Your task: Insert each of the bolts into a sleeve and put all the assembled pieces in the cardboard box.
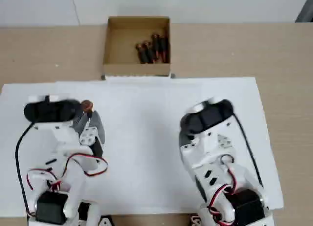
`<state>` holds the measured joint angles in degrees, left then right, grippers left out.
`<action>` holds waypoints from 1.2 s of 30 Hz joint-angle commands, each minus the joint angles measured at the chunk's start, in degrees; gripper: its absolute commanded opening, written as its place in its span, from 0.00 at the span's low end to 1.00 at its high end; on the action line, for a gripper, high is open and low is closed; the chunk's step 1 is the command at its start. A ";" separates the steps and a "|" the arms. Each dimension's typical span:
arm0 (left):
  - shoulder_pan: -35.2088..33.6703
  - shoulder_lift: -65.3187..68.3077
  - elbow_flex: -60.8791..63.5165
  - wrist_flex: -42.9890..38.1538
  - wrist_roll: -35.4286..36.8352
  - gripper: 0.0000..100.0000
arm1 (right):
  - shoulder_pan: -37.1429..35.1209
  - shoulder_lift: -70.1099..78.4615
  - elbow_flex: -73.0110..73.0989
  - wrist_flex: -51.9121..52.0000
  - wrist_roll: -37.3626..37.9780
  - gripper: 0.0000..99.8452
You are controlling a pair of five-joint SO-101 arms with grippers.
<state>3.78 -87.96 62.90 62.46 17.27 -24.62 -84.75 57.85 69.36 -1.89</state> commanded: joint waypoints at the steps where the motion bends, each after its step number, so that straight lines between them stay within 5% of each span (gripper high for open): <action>1: 0.53 -6.68 3.65 -4.92 1.41 0.01 | -3.74 -1.27 2.20 -4.35 0.62 0.00; 16: 13.54 -16.18 7.43 -9.23 20.22 0.01 | -17.98 -8.48 16.09 -15.78 10.46 0.00; 36: 23.56 -16.18 3.47 -4.84 22.15 0.01 | -19.47 -18.86 22.59 -15.69 11.78 0.00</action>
<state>26.29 -103.43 69.23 57.45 38.99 -43.78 -102.86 81.14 55.21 9.19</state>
